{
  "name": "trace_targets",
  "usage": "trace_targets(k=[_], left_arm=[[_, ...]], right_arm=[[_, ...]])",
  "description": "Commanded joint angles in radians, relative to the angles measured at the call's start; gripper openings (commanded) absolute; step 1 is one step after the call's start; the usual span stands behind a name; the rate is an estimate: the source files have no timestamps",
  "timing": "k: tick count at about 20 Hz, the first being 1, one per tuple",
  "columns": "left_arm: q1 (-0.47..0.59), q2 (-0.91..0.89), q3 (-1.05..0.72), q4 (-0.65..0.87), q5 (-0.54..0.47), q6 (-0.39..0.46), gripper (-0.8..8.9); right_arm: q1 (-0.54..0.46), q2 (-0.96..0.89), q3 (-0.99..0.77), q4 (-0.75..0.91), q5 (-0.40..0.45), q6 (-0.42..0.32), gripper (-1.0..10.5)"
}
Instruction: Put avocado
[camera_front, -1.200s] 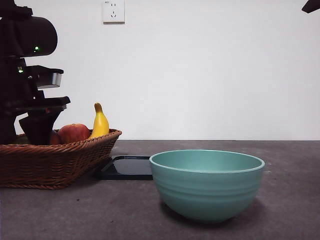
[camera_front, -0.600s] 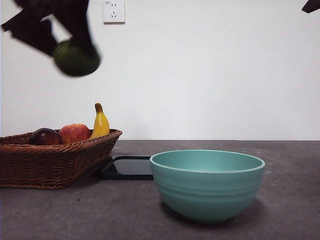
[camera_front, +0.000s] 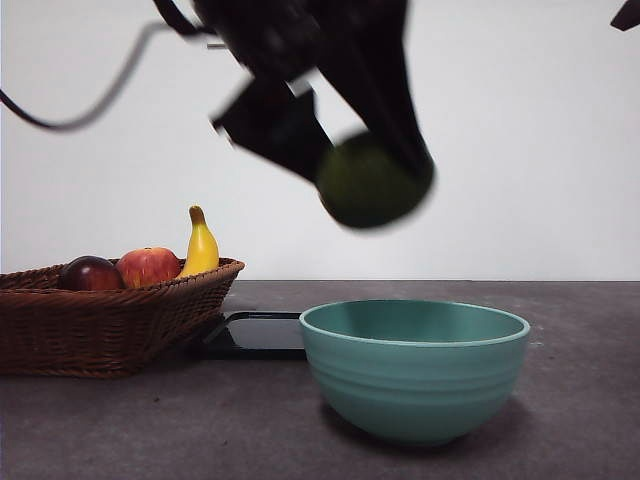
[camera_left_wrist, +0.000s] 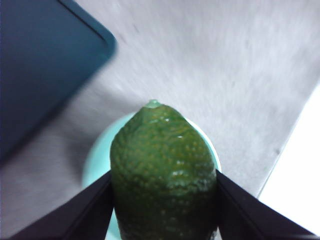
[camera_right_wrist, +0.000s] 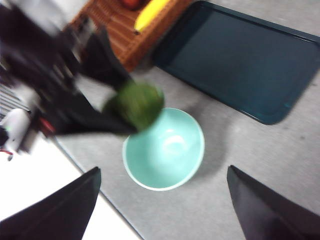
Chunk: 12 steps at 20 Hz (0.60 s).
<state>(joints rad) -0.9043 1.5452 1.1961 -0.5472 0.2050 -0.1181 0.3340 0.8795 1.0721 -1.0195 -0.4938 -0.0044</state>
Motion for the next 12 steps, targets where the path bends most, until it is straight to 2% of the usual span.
trace_targets(k=[1,6,12], left_arm=[[-0.033,0.08,0.023,0.03,-0.02,-0.002,2.37],[-0.061,0.206,0.023,0.058,-0.052,0.005,2.37],[-0.077,0.266,0.023,0.073,-0.059,0.021,2.49]], right_arm=[[0.004,0.008,0.019,0.0,0.005,-0.002,4.1],[0.004,0.008,0.019,-0.003,0.005,-0.002,4.1],[0.004,0.008,0.019,-0.003,0.005,-0.003,4.1]])
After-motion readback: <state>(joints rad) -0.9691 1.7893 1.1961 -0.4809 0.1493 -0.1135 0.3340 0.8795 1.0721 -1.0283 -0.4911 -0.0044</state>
